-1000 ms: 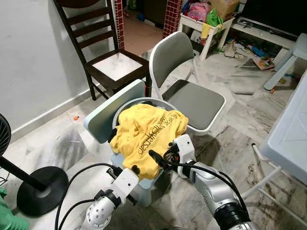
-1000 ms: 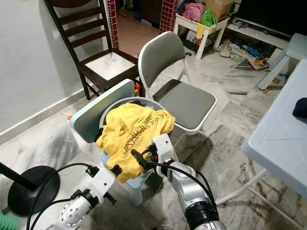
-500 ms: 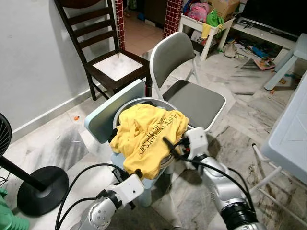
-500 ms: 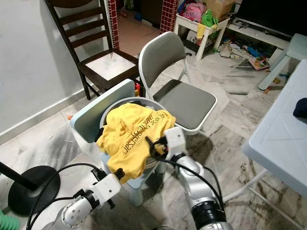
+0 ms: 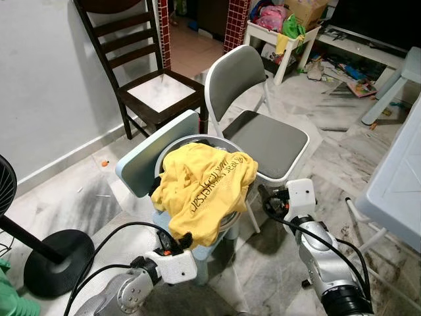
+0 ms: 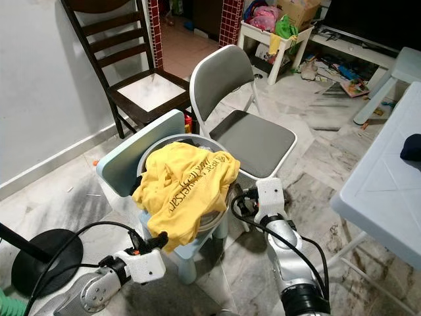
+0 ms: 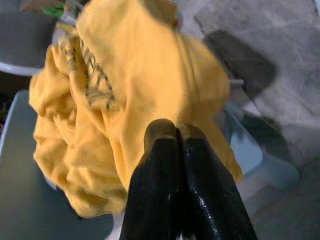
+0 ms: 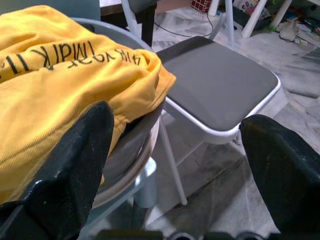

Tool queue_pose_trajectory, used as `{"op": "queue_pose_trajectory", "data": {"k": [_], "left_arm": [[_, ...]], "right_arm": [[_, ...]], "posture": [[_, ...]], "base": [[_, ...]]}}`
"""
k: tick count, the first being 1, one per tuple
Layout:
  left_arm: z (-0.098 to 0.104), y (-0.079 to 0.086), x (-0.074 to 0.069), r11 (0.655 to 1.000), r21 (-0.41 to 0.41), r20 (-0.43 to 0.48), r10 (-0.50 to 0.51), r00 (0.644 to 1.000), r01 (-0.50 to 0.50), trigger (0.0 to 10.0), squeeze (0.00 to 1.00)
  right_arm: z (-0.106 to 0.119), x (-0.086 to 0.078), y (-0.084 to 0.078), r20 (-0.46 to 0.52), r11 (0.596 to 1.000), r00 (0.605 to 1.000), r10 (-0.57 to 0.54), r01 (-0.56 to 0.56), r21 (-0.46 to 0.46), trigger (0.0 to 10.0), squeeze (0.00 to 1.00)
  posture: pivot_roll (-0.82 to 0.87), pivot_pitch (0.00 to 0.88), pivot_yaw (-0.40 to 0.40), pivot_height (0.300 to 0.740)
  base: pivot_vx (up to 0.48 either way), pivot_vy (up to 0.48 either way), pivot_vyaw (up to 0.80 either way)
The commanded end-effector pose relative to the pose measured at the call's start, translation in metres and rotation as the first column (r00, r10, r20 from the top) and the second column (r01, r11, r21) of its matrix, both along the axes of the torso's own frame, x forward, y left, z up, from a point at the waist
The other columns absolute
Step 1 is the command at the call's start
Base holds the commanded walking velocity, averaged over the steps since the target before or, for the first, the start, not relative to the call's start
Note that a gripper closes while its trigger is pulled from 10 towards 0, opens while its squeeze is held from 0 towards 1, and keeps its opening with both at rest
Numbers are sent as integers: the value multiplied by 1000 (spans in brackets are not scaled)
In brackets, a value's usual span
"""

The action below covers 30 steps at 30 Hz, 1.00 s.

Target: Hang hanger

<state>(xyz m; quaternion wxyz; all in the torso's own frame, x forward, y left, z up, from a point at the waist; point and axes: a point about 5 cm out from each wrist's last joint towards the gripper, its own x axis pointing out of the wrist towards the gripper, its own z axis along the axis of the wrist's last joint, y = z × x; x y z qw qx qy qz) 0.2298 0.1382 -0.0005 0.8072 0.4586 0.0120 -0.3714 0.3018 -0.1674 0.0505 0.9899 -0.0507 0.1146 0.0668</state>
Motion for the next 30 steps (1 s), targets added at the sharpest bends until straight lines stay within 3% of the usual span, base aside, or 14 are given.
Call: {"op": "queue_pose_trajectory", "data": {"k": [1,5,9,13,23,28,30], "left_arm": [[-1,6,3,1000,-6,-8,2,1000,-2,10000,1000],[5,8,13,1000,-11,39,21,999,-20,10000,1000],[17,0,24,998,-54,147,18,989,-10,10000,1000],[23,-7,27,995,-103,190,25,981,-5,10000,1000],[5,-27,14,994,-93,126,-51,991,63,10000,1000],[5,-35,11,989,-61,127,-125,984,134,10000,1000],[-2,-34,11,987,-7,104,-161,981,163,10000,1000]], "right_arm": [[-8,-6,-3,-32,1000,999,-2,2,-7,10000,1000],[-12,-11,-3,-42,1000,999,-5,5,-6,10000,1000],[-18,-16,-1,-56,1000,998,-3,3,-7,10000,1000],[-21,-18,1,-66,1000,998,2,-2,-7,10000,1000],[-26,-18,0,-105,999,994,15,-19,-41,10000,1000],[-29,-19,-4,-123,999,992,9,-15,-42,10000,1000],[-29,-21,-5,-128,999,992,7,-13,-41,10000,1000]], "posture": [[-89,57,-64,740],[-99,56,-60,740],[-106,53,-51,740],[-101,52,-48,740],[-97,60,-60,740],[-104,63,-61,740],[-114,66,-57,740]], "base": [[0,0,0],[0,0,0],[0,0,0],[0,0,0],[0,0,0],[0,0,0],[0,0,0]]}}
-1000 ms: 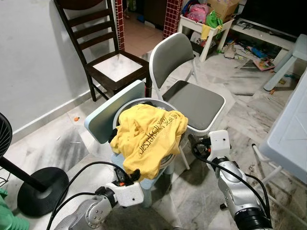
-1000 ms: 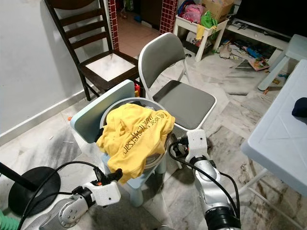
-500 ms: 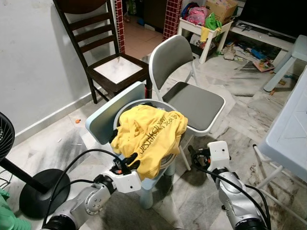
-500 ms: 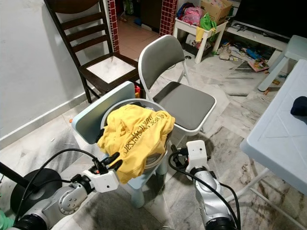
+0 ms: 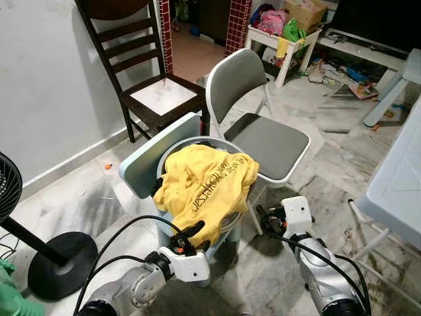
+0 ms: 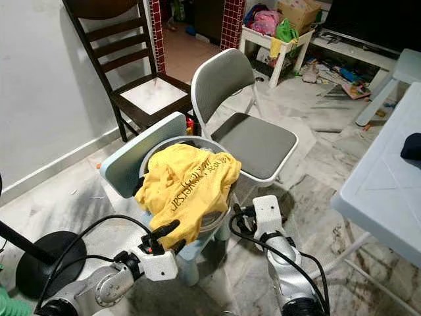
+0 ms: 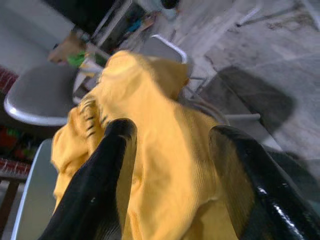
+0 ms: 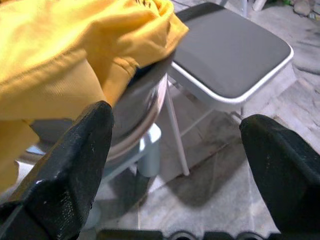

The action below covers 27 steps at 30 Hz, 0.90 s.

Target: Hang hanger

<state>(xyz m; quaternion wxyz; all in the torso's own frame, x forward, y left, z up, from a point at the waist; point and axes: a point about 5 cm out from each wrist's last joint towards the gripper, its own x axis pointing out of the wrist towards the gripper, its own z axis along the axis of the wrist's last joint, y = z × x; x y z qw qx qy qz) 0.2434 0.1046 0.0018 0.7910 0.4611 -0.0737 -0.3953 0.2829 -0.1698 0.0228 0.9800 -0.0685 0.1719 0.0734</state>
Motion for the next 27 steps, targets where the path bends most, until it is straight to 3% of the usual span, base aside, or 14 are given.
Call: {"op": "queue_pose_trajectory", "data": {"k": [1,6,17,19,21,27], "left_arm": [[-5,0,-3,999,32,-12,-32,999,32,10000,1000],[-4,10,1,998,60,-21,-17,1000,18,10000,1000],[-20,18,-12,982,163,-88,-85,992,98,10000,1000],[-20,21,-11,979,178,-94,-79,992,95,10000,1000],[-23,31,-9,965,244,-94,-76,993,97,10000,1000],[-18,44,5,947,319,-23,-30,999,35,10000,1000]], "right_arm": [[-2,-2,-3,-14,1000,1000,-3,3,1,10000,1000],[-5,-6,-4,-23,1000,1000,-12,12,3,10000,1000],[-6,-7,-3,-30,1000,1000,-8,8,5,10000,1000],[-5,-6,-3,-29,1000,1000,-7,7,4,10000,1000],[-4,-5,-4,-28,1000,1000,-5,5,1,10000,1000],[-4,-5,-5,-24,1000,1000,-3,3,-2,10000,1000]], "posture": [[-114,66,-57,740],[-121,69,-50,740],[-128,76,-51,740],[-128,76,-51,740],[-128,77,-55,740],[-135,78,-58,740]], "base": [[0,0,0],[0,0,0],[0,0,0],[0,0,0],[0,0,0],[0,0,0]]}}
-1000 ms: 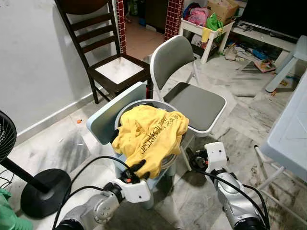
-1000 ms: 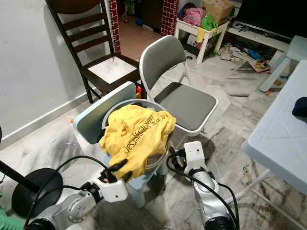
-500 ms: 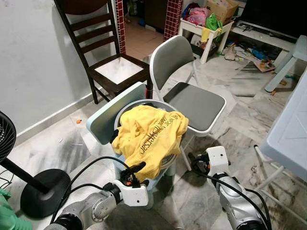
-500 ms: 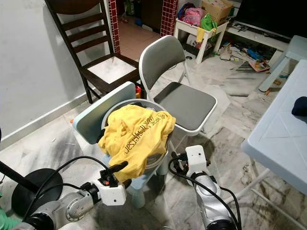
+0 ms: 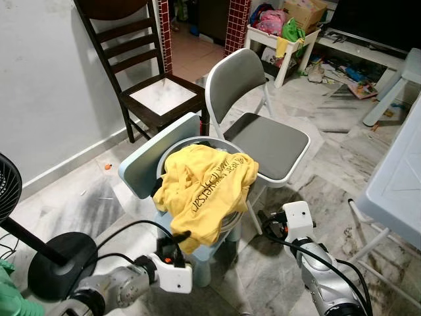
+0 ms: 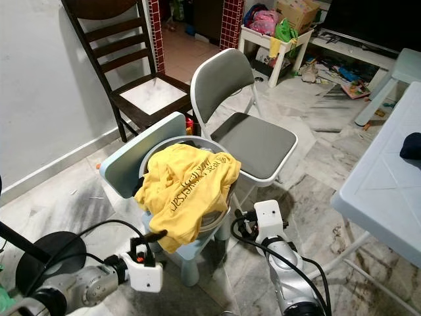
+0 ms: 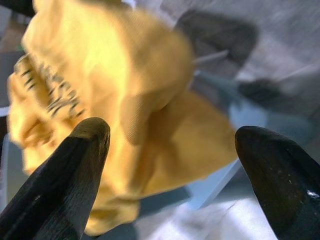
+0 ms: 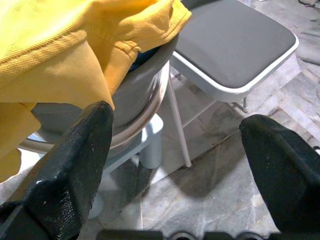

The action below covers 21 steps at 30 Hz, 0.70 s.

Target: Hang hanger

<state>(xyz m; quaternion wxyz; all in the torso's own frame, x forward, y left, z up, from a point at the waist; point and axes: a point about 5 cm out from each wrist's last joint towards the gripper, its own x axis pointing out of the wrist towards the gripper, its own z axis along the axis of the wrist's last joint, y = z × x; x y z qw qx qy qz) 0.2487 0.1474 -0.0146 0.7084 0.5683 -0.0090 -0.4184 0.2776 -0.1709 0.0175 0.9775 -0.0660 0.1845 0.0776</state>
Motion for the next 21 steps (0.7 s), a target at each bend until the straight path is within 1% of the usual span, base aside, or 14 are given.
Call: {"op": "queue_pose_trajectory", "data": {"k": [1,2,3,4,7,9,10,11,15,16,17,20,21], "left_arm": [[-1,1,0,1000,23,8,-8,1000,8,10000,1000],[1,4,3,999,35,31,5,1000,-6,10000,1000],[5,10,11,998,57,77,32,997,-37,10000,1000],[8,12,16,996,64,103,54,993,-60,10000,1000],[14,15,25,993,54,129,102,986,-109,10000,1000],[14,15,25,992,52,132,107,986,-114,10000,1000],[18,15,30,989,26,136,141,981,-146,10000,247],[20,13,33,989,20,145,145,979,-149,10000,0],[24,2,38,991,3,163,131,978,-133,10000,0],[24,2,38,991,3,163,131,978,-133,10000,0],[24,-4,39,993,-4,160,115,980,-116,10000,0],[24,-15,38,996,-18,153,86,985,-84,10000,0],[23,-21,37,997,-20,144,70,987,-68,10000,0]], "right_arm": [[2,0,-4,2,1000,1000,-9,9,-6,10000,1000],[2,1,-4,3,1000,1000,-9,9,-7,10000,1000],[2,0,-3,4,1000,1000,-9,9,-6,10000,1000],[2,0,-3,4,1000,1000,-8,8,-6,10000,1000],[2,-1,-2,4,1000,1000,-6,6,-6,10000,1000],[2,-1,-2,4,1000,1000,-5,5,-6,10000,1000],[2,-1,-1,4,1000,1000,-4,4,-5,10000,1000],[2,-1,0,4,1000,1000,-2,2,-5,10000,1000],[3,0,1,6,1000,1000,4,-4,-8,10000,1000],[3,0,1,6,1000,1000,4,-4,-8,10000,1000],[3,0,1,7,1000,1000,4,-4,-9,10000,1000],[3,0,0,8,1000,1000,4,-4,-11,10000,1000],[3,1,1,8,1000,1000,3,-3,-12,10000,1000]], "posture": [[-135,78,-58,740],[-136,78,-58,740],[-137,79,-58,740],[-138,79,-58,740],[-140,81,-59,740],[-140,81,-59,740],[-141,81,-60,740],[-143,82,-63,740],[-147,83,-64,740],[-147,83,-64,740],[-149,82,-63,740],[-156,80,-62,740],[-158,79,-62,740]], "base": [[0,0,0],[0,0,0],[0,0,0],[0,0,0],[0,0,0],[0,0,0],[0,0,0],[0,0,0],[0,0,0],[0,0,0],[0,0,0],[0,0,0],[0,0,0]]}}
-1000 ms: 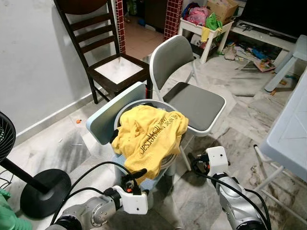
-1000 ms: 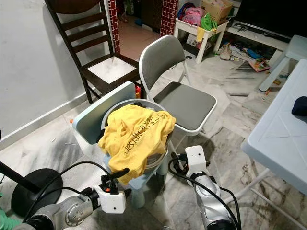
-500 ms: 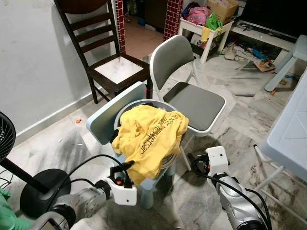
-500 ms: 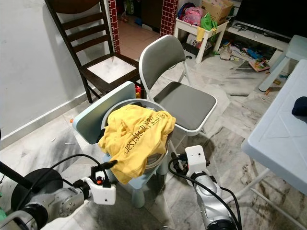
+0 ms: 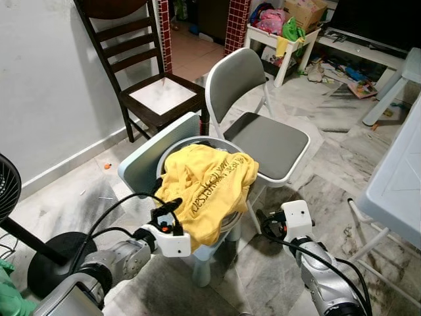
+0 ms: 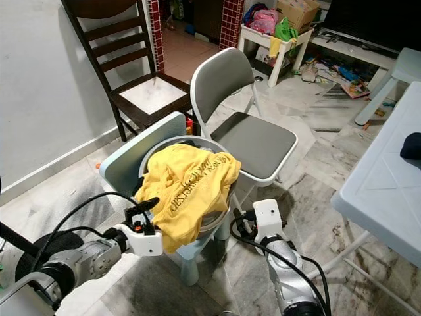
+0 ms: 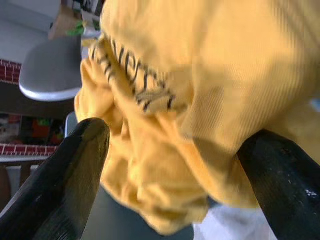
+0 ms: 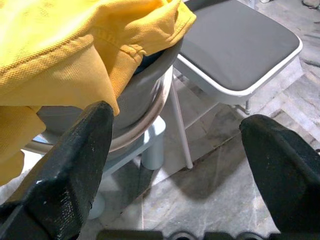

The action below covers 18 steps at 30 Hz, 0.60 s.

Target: Hang hanger

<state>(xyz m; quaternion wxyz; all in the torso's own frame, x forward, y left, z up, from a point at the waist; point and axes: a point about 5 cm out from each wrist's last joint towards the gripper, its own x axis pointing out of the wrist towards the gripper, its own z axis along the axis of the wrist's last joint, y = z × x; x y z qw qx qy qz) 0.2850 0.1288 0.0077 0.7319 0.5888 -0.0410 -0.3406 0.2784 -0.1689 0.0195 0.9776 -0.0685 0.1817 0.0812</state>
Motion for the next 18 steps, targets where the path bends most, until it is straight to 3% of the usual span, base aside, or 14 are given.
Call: {"op": "queue_pose_trajectory", "data": {"k": [1,3,4,5,6,7,18], "left_arm": [[0,-6,0,999,13,-9,-33,999,33,10000,0],[-1,-13,-1,999,3,-31,-44,999,44,10000,0],[-2,-16,-1,999,-3,-42,-44,998,44,9255,0],[-2,-18,-1,999,-7,-51,-43,998,43,3961,0],[-2,-18,-1,999,-7,-51,-43,998,42,3961,0],[-2,-18,-1,999,-8,-53,-41,998,40,0,0],[3,-5,6,998,-36,-77,40,996,-42,0,0]], "right_arm": [[1,0,-1,3,1000,1000,-6,6,-9,10000,1000],[1,0,-1,4,1000,1000,-7,7,-9,10000,1000],[1,-1,-1,4,1000,1000,-7,7,-9,10000,1000],[1,-1,-1,4,1000,1000,-7,7,-9,10000,1000],[1,-1,0,4,1000,1000,-7,7,-9,10000,1000],[1,-1,0,4,1000,1000,-7,7,-10,10000,1000],[1,2,0,5,1000,1000,-3,3,-14,10000,1000]], "posture": [[-158,79,-62,740],[-160,77,-61,740],[-160,77,-61,740],[-161,76,-60,740],[-161,76,-60,740],[-161,76,-60,740],[-147,65,-63,740]], "base": [[0,0,0],[0,0,0],[0,0,0],[0,0,0],[0,0,0],[0,0,0],[0,0,0]]}}
